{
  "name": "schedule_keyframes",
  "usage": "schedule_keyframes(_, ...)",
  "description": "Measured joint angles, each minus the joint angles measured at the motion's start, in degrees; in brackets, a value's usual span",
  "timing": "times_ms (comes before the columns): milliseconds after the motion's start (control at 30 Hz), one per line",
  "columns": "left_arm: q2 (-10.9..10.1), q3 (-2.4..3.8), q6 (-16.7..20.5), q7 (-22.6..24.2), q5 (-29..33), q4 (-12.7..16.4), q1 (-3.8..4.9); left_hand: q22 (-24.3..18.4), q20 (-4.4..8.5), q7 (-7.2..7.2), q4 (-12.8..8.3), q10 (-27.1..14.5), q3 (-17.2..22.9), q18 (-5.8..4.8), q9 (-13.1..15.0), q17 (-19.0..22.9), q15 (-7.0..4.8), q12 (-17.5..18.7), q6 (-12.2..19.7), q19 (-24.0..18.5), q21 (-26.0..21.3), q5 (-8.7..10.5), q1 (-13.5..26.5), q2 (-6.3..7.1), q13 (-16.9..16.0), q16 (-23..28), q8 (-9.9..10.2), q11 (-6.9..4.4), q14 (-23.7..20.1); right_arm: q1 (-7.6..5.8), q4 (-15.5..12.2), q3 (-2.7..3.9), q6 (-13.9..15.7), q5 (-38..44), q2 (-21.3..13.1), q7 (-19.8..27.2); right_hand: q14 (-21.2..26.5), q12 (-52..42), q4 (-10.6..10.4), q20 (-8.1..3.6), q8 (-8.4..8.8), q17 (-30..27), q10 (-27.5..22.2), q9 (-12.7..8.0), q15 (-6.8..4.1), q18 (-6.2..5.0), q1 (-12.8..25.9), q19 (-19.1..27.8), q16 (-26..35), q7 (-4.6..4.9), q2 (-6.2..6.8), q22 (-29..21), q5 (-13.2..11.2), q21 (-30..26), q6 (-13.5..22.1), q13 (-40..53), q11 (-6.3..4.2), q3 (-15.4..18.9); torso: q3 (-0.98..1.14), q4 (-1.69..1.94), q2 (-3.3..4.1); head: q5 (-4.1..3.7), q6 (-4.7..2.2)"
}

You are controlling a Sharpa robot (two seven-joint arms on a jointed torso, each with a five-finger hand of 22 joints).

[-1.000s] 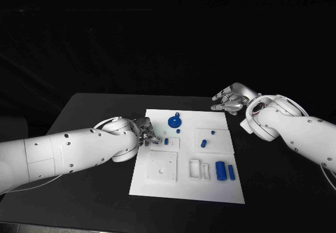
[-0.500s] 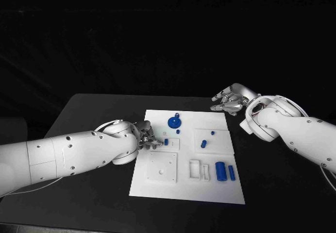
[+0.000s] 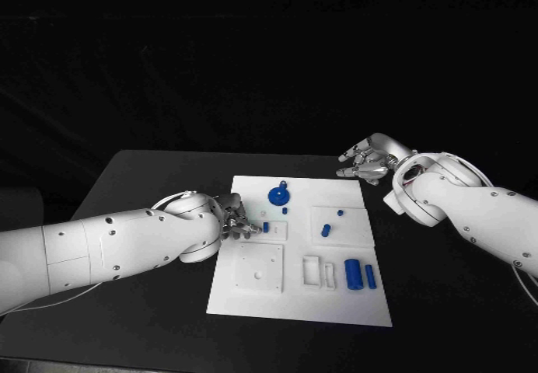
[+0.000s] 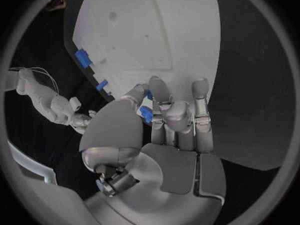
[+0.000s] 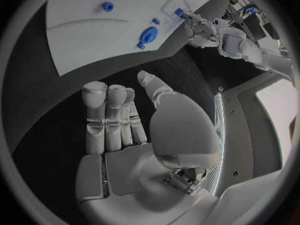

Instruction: Assemble the parts on the task board

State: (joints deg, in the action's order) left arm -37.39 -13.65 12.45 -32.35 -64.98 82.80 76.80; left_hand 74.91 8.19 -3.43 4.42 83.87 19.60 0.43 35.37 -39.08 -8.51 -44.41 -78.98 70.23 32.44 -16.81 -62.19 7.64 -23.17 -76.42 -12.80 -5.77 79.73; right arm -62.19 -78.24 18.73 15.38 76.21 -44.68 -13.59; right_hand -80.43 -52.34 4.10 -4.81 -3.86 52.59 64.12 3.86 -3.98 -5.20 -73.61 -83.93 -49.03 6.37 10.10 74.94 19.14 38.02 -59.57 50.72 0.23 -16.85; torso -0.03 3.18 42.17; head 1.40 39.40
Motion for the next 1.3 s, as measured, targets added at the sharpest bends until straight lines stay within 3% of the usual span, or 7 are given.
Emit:
schedule_keyframes(100,-0.04,0.00,-0.08,0.02,0.04,0.00,-0.02,0.00,0.00,0.00,1.00,0.00,-0.42,0.00,-0.13,0.12,0.02,0.00,0.01,0.00,0.00,0.70,-0.82,0.81,0.08,0.11,0.00,0.00,-0.02,0.00,-0.01,0.00,0.00,0.00,-0.02,0.01,0.00,0.00,0.00,0.00,0.00,0.00,0.00,0.00,0.00,0.00,0.00,0.00,0.00,0.00,0.00,0.00,0.00,0.00,0.00,0.00,0.00,0.00,-0.01,0.00,0.00,-0.03,0.00)
schedule_keyframes(267,-0.29,-0.02,-0.29,0.11,0.11,0.07,-0.03,0.00,0.00,-0.31,3.17,-0.01,-2.36,0.00,-0.45,0.42,0.22,0.27,-0.30,0.00,-0.24,4.85,-2.35,2.80,0.31,0.11,0.22,0.01,-0.22,0.00,0.00,0.00,0.00,0.00,-0.03,0.02,0.00,0.00,0.00,0.00,0.00,0.00,0.00,0.00,0.00,0.00,0.00,0.00,0.00,0.00,0.00,0.00,0.00,0.00,0.00,0.00,0.00,0.00,-0.03,-0.05,0.00,-0.04,-0.05)
schedule_keyframes(367,-0.49,-0.02,-0.51,0.16,0.19,0.28,-0.06,-0.01,0.00,-0.21,4.32,-0.01,-9.47,0.00,-0.56,0.62,0.36,0.27,-0.48,0.00,-0.45,2.62,-3.78,2.21,0.45,0.33,0.23,0.01,-0.36,0.01,0.02,0.00,0.00,0.00,-0.04,0.02,0.00,0.00,0.00,0.00,0.00,0.00,0.00,0.00,0.00,0.00,0.17,0.00,0.00,0.00,0.17,-0.01,0.00,0.00,0.00,0.01,0.00,0.00,-0.04,-0.06,0.00,-0.05,-0.06)
schedule_keyframes(467,-0.77,-0.09,-0.82,0.22,0.32,0.58,-0.16,-0.01,0.00,-0.04,6.51,-0.01,-12.49,0.00,-0.62,0.95,0.44,0.27,-0.71,0.00,-0.45,3.37,-4.26,2.73,0.57,0.33,0.23,0.02,-0.44,0.04,0.03,0.00,0.00,0.00,-0.05,0.03,0.00,0.00,0.00,0.00,0.00,0.00,0.00,0.00,0.00,0.00,0.23,0.00,0.00,0.00,0.23,-0.01,0.00,0.01,0.00,0.01,0.00,0.00,-0.05,-0.04,0.00,-0.13,-0.06)
schedule_keyframes(700,-1.17,-0.11,-1.28,0.31,0.61,1.08,-0.21,-0.01,0.00,0.14,9.23,-0.02,-16.78,0.00,-0.61,1.83,0.44,0.66,-0.94,0.00,-0.74,8.51,-4.83,3.29,0.94,0.81,0.22,0.03,-0.44,0.15,0.03,0.00,0.01,0.00,-0.06,0.04,0.00,0.00,0.00,0.00,0.00,0.00,0.00,0.00,0.00,0.00,0.23,0.00,0.00,0.00,0.23,-0.01,0.00,0.01,0.00,0.01,0.00,0.00,-0.07,0.00,-0.03,-0.15,-0.08)
schedule_keyframes(1133,-2.08,-0.07,-1.38,0.35,0.82,1.55,-0.21,0.03,0.00,0.14,9.11,-0.03,-16.66,0.00,-0.60,2.38,0.55,0.90,-0.94,0.00,-0.97,9.00,-5.41,3.26,1.19,1.29,0.39,0.04,-0.55,0.30,0.05,0.00,0.00,0.00,-0.07,0.06,0.00,0.00,0.00,0.00,0.00,0.00,0.00,0.00,0.00,0.00,0.23,0.00,0.00,-0.09,0.23,-0.02,0.00,0.01,0.09,-0.05,0.00,0.00,-0.05,-0.02,-0.03,-0.10,-0.26)
schedule_keyframes(1300,-2.94,0.25,-1.28,0.52,1.08,2.26,-0.18,0.03,0.00,0.70,8.27,0.12,-16.66,0.00,-1.13,6.19,0.62,3.14,0.06,0.00,-2.13,9.00,-5.64,3.02,2.31,3.76,1.51,0.19,-1.96,0.35,0.14,0.00,0.00,0.00,-0.08,0.07,0.00,0.00,0.00,0.00,0.00,0.00,0.00,0.00,0.00,0.00,0.23,0.00,0.00,-0.09,0.23,-0.02,-0.01,0.01,0.09,-0.05,0.00,0.00,-0.03,-0.02,-0.02,-0.12,-0.33)
